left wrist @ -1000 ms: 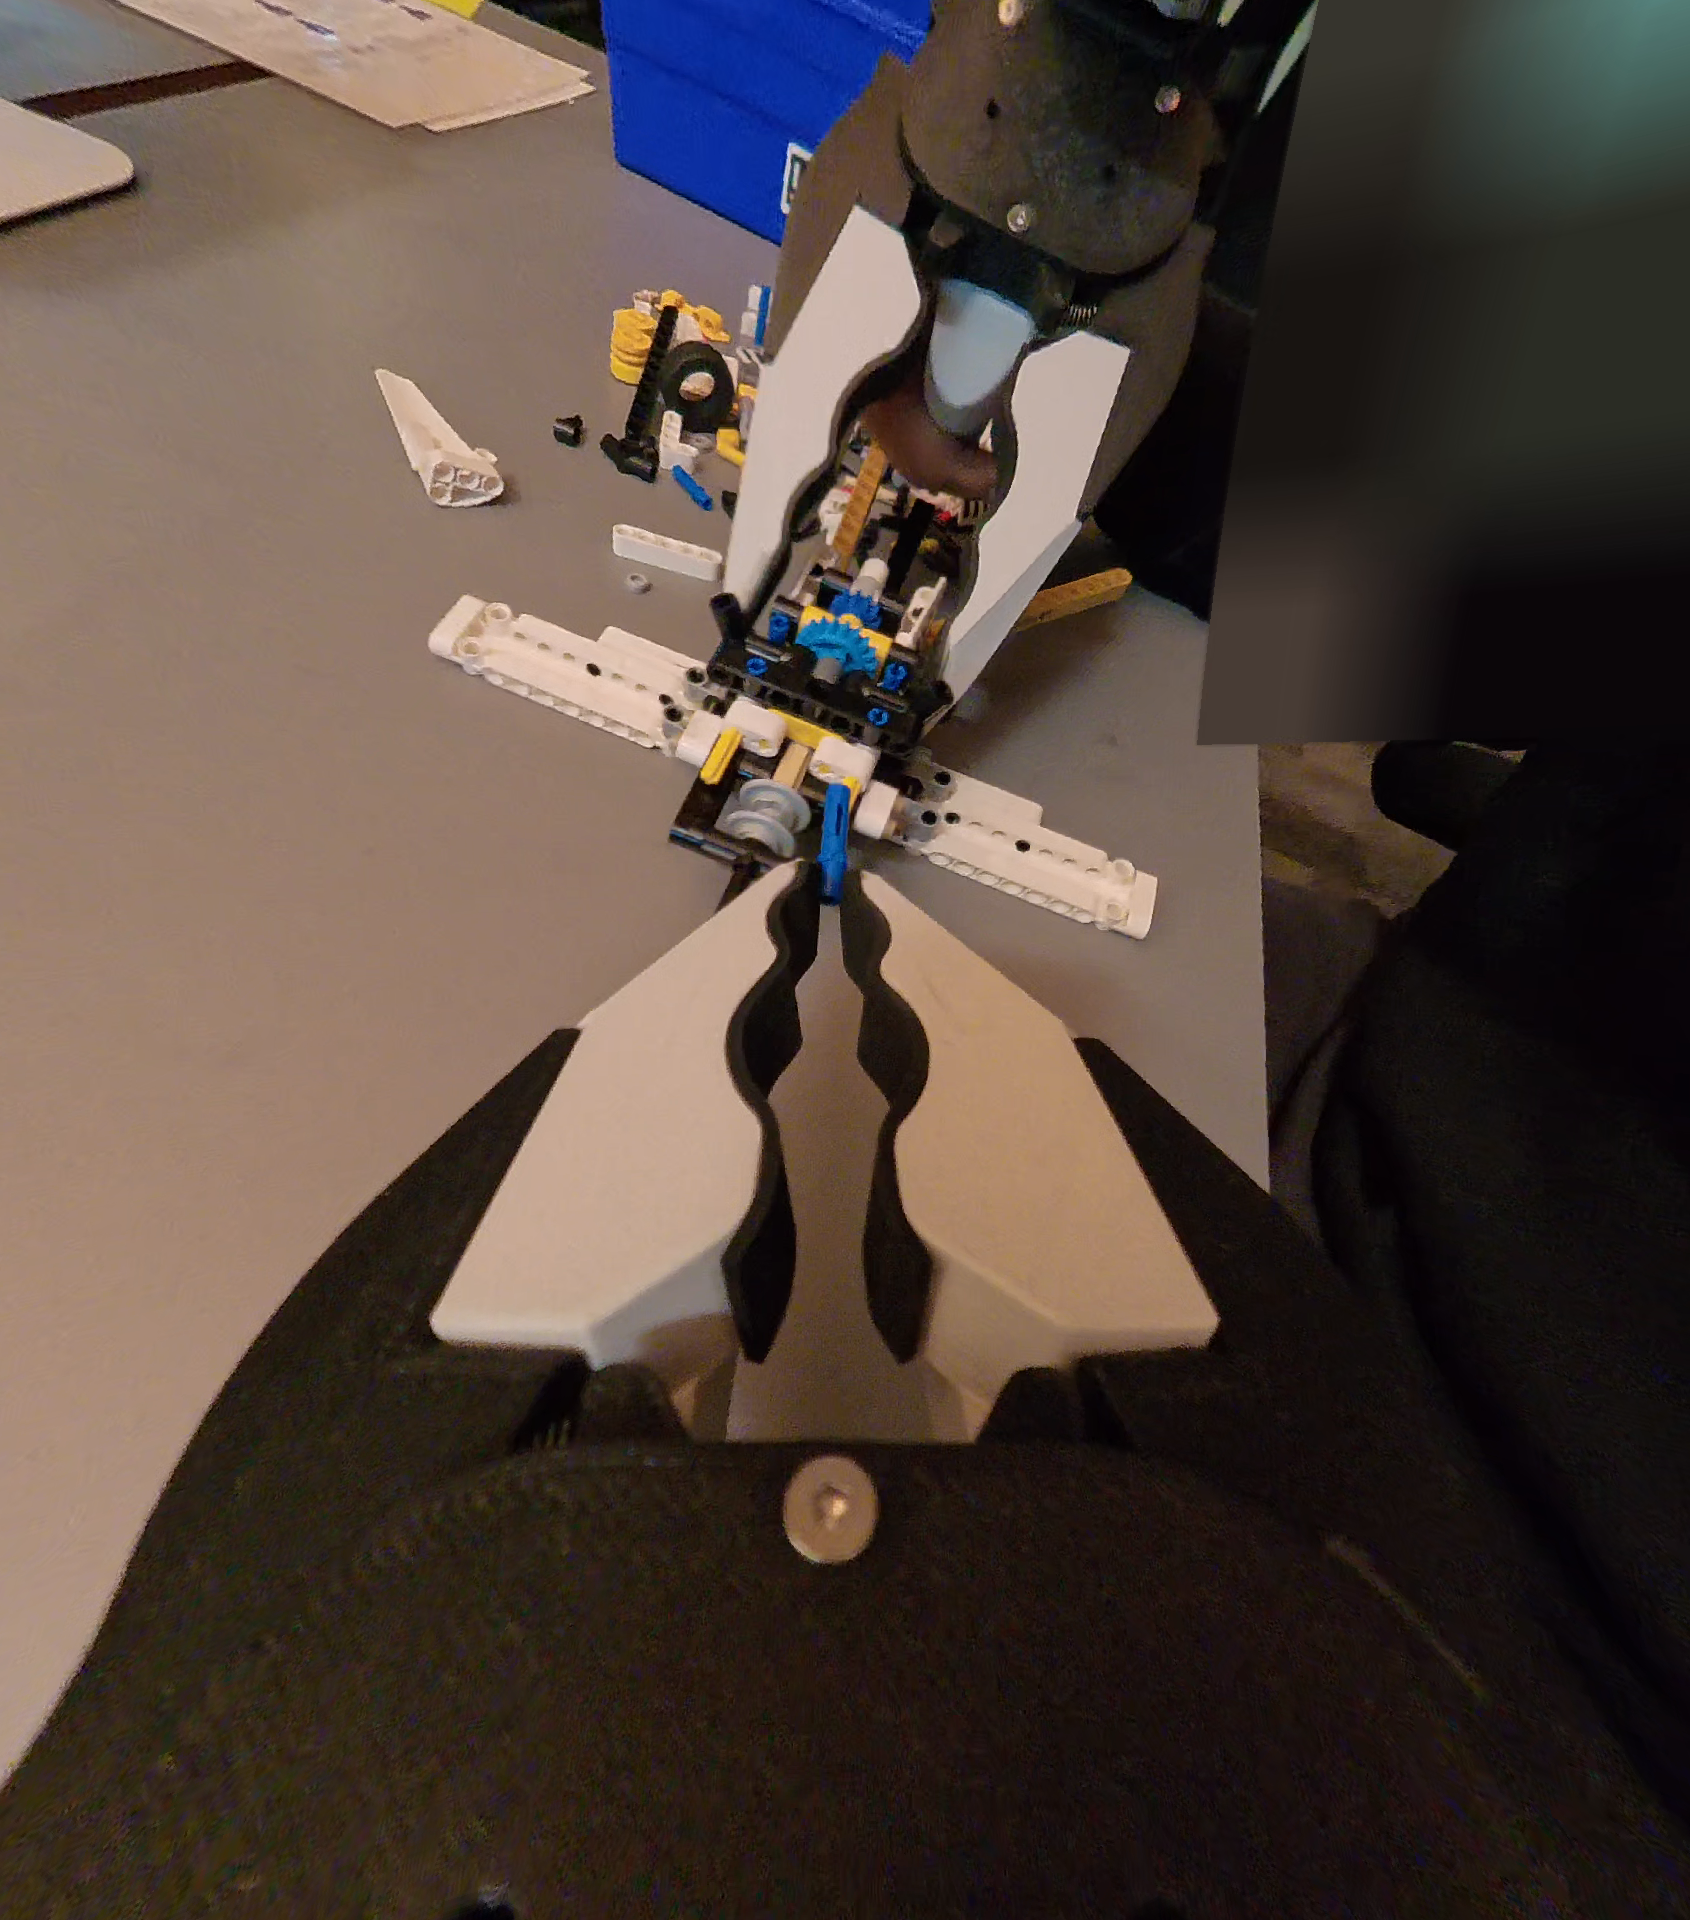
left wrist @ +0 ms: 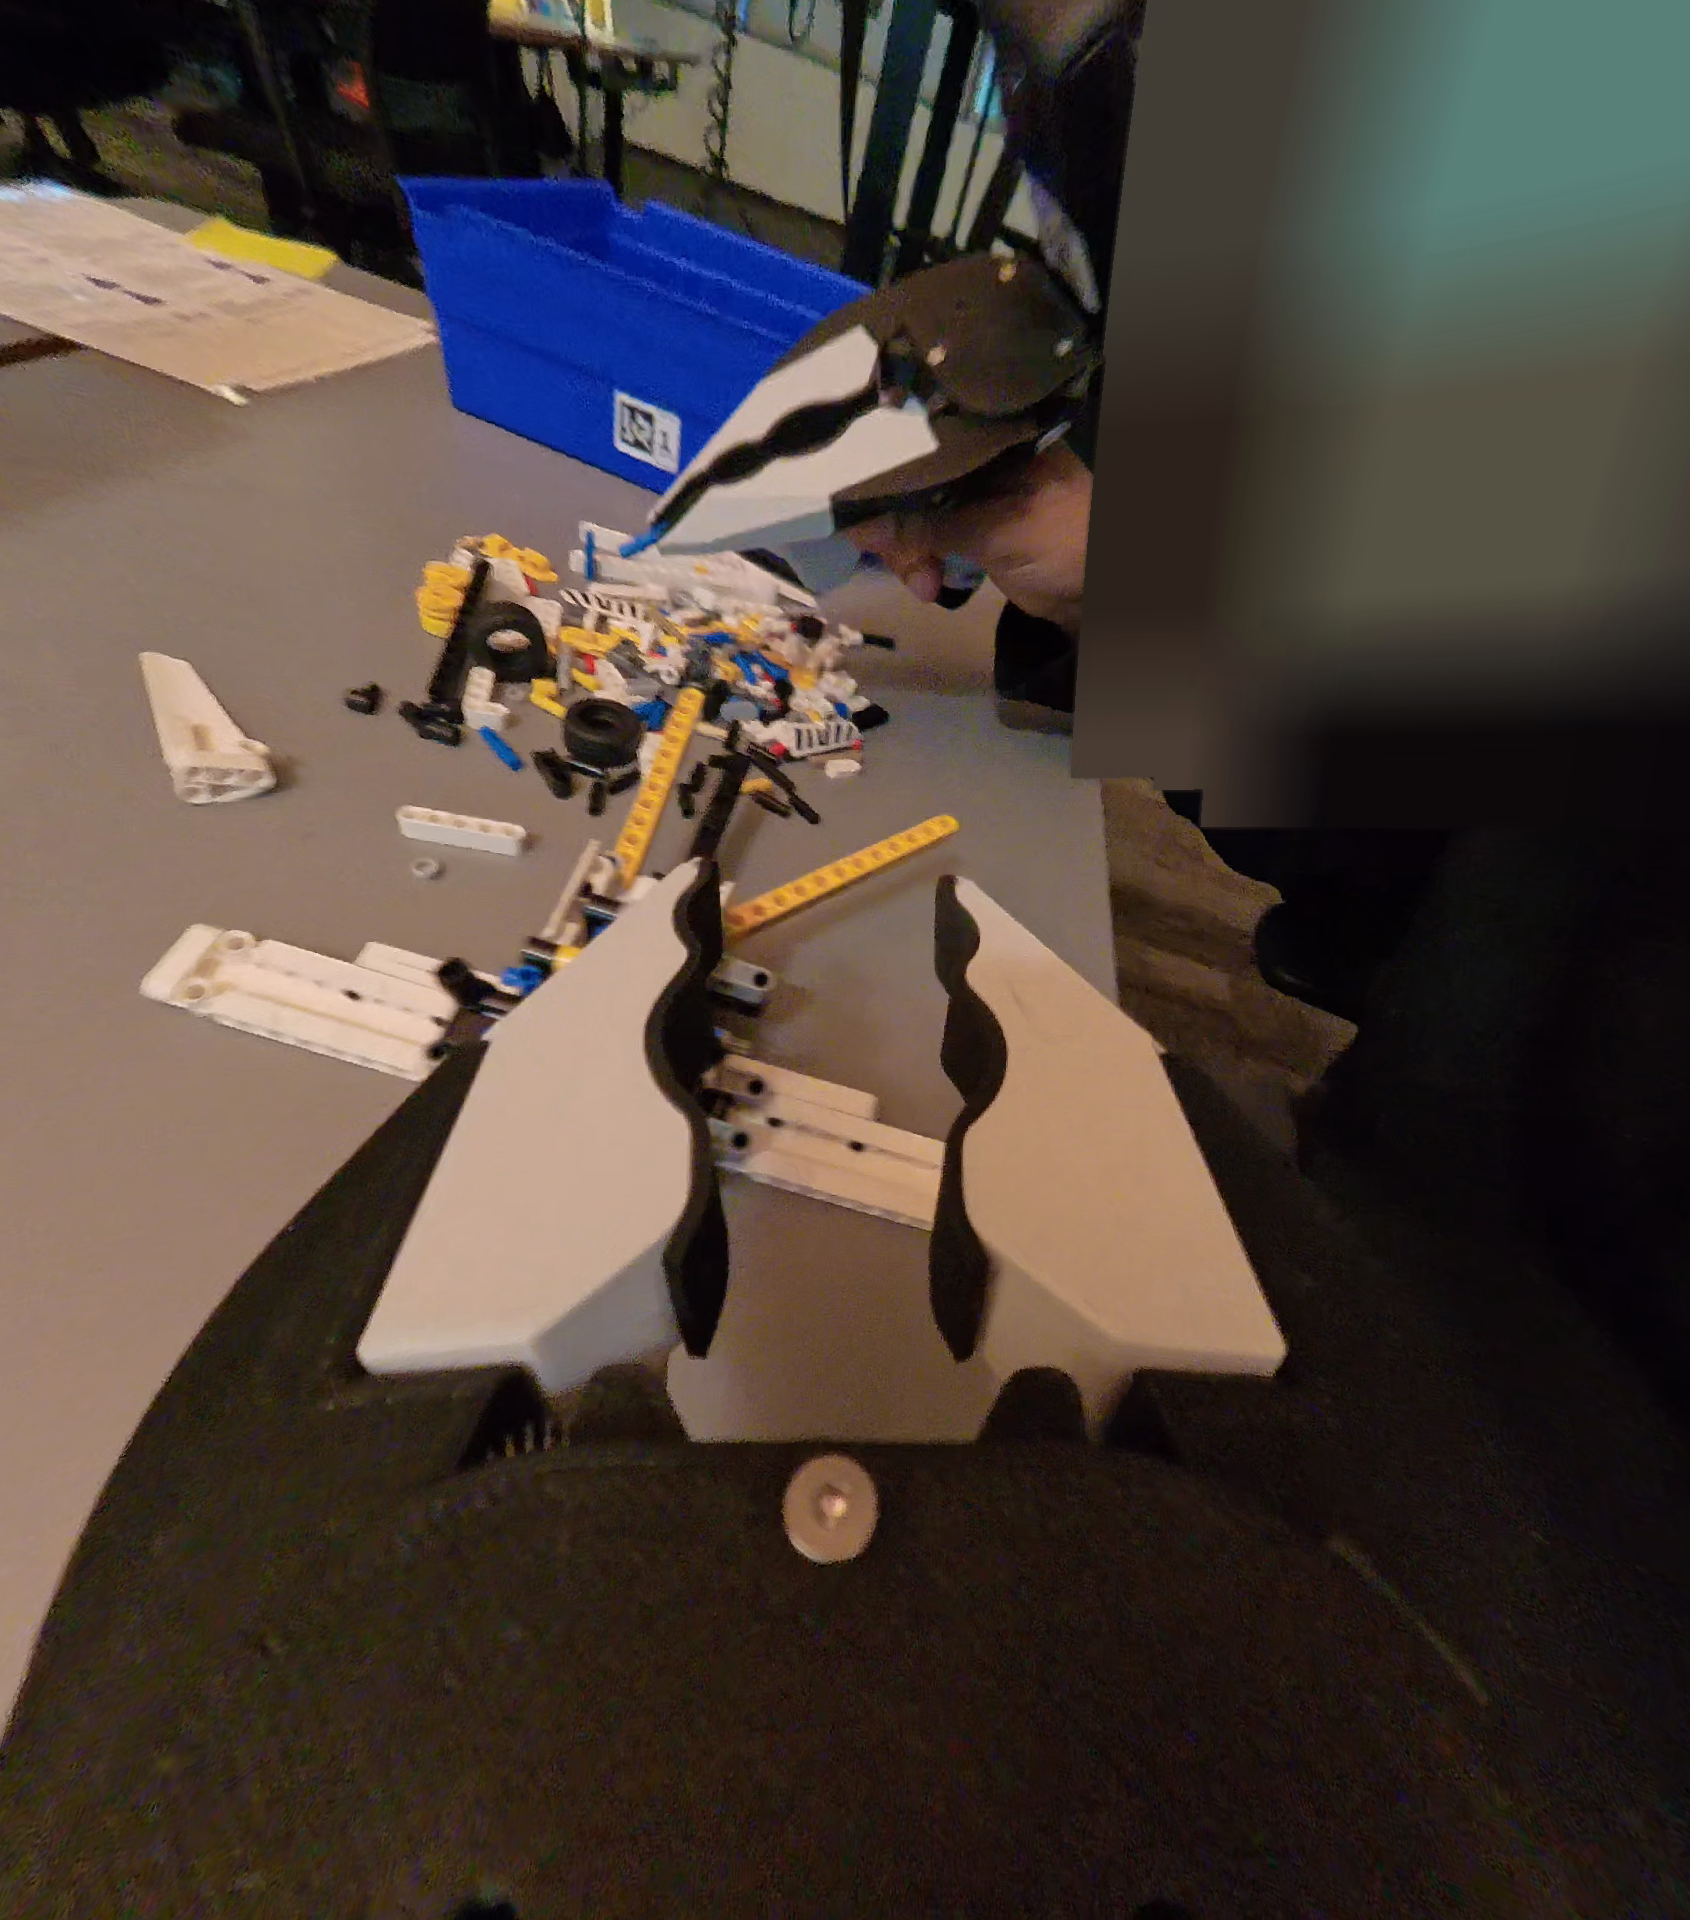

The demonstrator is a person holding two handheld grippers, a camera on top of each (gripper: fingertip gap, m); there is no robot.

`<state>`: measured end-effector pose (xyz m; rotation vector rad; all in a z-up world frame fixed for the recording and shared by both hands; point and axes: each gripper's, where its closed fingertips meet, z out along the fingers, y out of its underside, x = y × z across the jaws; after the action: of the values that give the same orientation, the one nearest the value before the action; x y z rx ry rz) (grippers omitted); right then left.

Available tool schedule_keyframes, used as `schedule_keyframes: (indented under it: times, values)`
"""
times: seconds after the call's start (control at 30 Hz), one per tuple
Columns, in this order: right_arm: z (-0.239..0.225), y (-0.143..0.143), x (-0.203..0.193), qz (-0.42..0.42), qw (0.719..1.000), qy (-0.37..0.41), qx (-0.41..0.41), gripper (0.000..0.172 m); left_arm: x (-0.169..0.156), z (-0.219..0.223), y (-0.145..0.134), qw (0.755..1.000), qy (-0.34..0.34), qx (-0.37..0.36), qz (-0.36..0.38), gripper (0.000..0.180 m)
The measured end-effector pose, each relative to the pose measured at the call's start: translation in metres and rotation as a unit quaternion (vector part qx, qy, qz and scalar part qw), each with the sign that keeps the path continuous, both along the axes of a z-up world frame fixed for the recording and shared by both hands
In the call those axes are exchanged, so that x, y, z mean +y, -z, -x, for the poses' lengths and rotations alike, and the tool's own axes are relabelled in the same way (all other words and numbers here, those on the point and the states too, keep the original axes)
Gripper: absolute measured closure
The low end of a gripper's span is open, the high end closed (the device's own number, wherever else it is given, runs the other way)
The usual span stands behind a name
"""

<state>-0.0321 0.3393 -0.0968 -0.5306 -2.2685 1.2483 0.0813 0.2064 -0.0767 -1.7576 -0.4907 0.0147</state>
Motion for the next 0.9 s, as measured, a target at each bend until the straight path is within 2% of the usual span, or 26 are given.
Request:
schedule_keyframes:
  times: [0.03, 0.1, 0.23, 0.27, 0.37, 0.47, 0.6, 0.7, 0.9]
  values:
    - [0.019, 0.013, 0.023, -0.029, 0.998, 0.053, -0.010, 0.169, -0.005, 0.007, -0.001, 1.000, -0.007, 0.009, -0.005, 0.140]
    - [0.041, 0.036, 0.049, -0.052, 0.992, 0.107, -0.053, 0.169, -0.018, 0.027, -0.006, 0.999, -0.028, 0.025, -0.013, 0.139]
    - [0.062, 0.062, 0.069, -0.056, 0.983, 0.140, -0.105, 0.169, -0.039, 0.056, -0.015, 0.997, -0.046, 0.036, -0.047, 0.137]
    - [0.065, 0.065, 0.071, -0.051, 0.982, 0.141, -0.119, 0.166, -0.041, 0.059, -0.016, 0.997, -0.048, 0.034, -0.058, 0.137]
    - [0.071, 0.066, 0.083, -0.045, 0.974, 0.173, -0.139, 0.140, -0.046, 0.064, -0.011, 0.996, -0.048, 0.017, -0.070, 0.137]
    - [0.068, 0.052, 0.082, -0.018, 0.975, 0.182, -0.128, 0.135, -0.054, 0.069, -0.007, 0.995, -0.069, 0.017, -0.071, 0.137]
    - [0.041, 0.013, 0.038, 0.085, 0.982, 0.131, -0.103, 0.140, -0.062, 0.072, 0.001, 0.993, -0.099, 0.038, -0.046, 0.137]
    - [0.004, -0.007, -0.013, 0.155, 0.981, 0.056, -0.100, 0.140, -0.059, 0.063, 0.002, 0.994, -0.085, 0.038, -0.055, 0.138]
    - [-0.057, 0.001, -0.084, 0.145, 0.986, -0.006, -0.076, 0.139, -0.057, 0.049, 0.003, 0.995, -0.055, 0.006, -0.083, 0.140]
